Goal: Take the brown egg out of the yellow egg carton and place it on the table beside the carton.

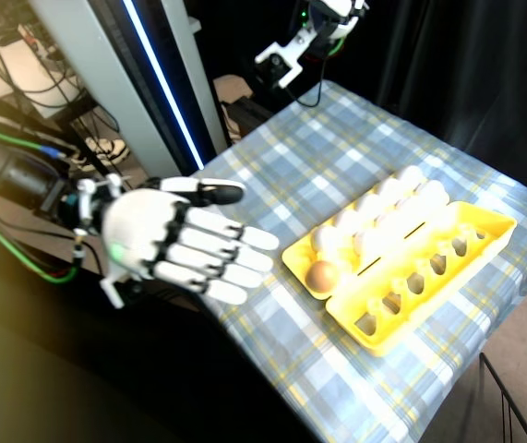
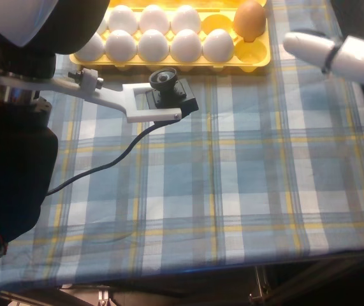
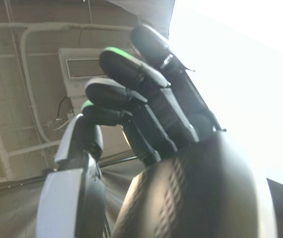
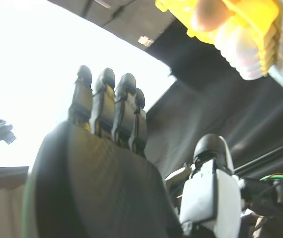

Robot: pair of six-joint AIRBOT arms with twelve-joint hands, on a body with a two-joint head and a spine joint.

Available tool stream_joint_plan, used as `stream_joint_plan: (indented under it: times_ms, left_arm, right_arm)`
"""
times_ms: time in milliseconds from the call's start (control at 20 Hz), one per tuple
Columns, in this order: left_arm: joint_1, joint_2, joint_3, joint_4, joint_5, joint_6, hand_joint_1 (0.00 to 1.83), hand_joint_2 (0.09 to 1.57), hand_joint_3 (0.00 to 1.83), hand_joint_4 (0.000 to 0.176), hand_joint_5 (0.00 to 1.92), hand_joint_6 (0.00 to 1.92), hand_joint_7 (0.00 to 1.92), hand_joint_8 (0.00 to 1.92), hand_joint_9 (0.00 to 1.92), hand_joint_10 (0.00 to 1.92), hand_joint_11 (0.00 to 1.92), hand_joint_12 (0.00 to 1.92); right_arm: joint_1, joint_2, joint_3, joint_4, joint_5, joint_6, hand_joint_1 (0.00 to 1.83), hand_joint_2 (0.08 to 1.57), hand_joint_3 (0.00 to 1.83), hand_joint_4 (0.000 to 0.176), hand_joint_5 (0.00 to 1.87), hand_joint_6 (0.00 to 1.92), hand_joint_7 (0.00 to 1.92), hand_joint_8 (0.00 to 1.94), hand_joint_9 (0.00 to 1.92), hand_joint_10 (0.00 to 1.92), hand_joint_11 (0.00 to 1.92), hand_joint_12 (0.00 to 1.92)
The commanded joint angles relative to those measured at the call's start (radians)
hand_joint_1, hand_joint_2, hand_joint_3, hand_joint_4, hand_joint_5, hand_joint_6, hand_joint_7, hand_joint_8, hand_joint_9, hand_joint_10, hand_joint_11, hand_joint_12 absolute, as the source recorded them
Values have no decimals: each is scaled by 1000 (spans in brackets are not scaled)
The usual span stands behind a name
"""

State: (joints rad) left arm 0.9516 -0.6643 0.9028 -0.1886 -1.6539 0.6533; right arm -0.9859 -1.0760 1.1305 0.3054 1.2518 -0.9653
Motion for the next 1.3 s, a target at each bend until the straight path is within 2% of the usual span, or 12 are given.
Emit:
stream_joint_plan:
  times_ms: [0,250,350,450,550,600,750,850,900,1000,1100,1250]
  left_arm:
    - [-18,-6,-6,37,-82,-12,818,1272,0,0,1101,1050,1018,1146,884,980,709,779]
    - [-17,-6,-5,37,-82,-12,834,1260,0,0,1077,1110,1026,1082,904,912,739,713]
    - [-17,-6,-5,37,-82,-12,847,1264,0,0,1087,1121,1041,1113,903,936,751,684]
    - [-17,-6,-5,36,-82,-12,882,1271,0,0,1013,1194,999,1214,896,1053,755,805]
    - [-17,-6,-4,36,-82,-12,928,1239,0,0,1012,1084,1016,1154,969,885,782,812]
    - [-17,-6,-4,36,-82,-12,911,1263,0,0,926,1034,989,1169,981,841,803,767]
    - [-17,-6,-4,36,-82,-12,773,1292,0,0,979,1044,963,1097,926,800,709,764]
    - [-16,-5,-4,36,-82,-12,810,1244,0,0,1055,826,959,1104,920,780,662,775]
    - [-16,-5,-4,36,-82,-12,782,1242,0,0,1069,819,963,1094,916,732,655,754]
    - [-16,-5,-4,36,-82,-12,844,1238,0,0,1096,891,1018,1080,907,823,618,827]
    - [-16,-5,-4,36,-82,-12,790,1256,1,0,1158,827,1051,1055,944,747,614,859]
    - [-15,-5,-4,36,-82,-12,898,1205,0,0,1099,960,1001,1143,891,940,635,892]
  right_arm:
    - [48,-8,31,-37,25,0,435,995,0,0,420,14,451,5,179,0,9,3]
    - [180,-73,156,-127,-211,6,529,1012,0,0,446,11,496,12,196,10,13,5]
    - [189,-98,192,-145,-239,51,538,1031,6,0,456,11,478,2,210,12,25,10]
    - [198,-118,215,-146,-255,61,514,1039,6,0,474,12,507,11,252,21,52,19]
    - [212,-133,235,-153,-285,61,509,1062,6,0,492,8,556,11,270,9,44,11]
    - [218,-138,245,-160,-301,61,544,1070,7,0,512,13,566,11,278,9,42,9]
    - [241,-150,280,-189,-358,61,600,1093,9,0,563,19,576,7,280,4,27,1]
    - [249,-156,293,-196,-370,61,568,1118,14,0,563,12,580,6,271,2,8,3]
    - [252,-163,302,-196,-378,61,551,1132,14,0,572,11,596,8,282,4,11,4]
    - [252,-171,308,-196,-387,61,500,1167,16,0,579,7,606,6,297,6,20,6]
    - [252,-180,320,-201,-406,61,435,1209,9,0,632,9,613,2,322,5,29,6]
    - [255,-195,347,-203,-440,61,127,1281,8,0,756,13,667,5,396,8,12,0]
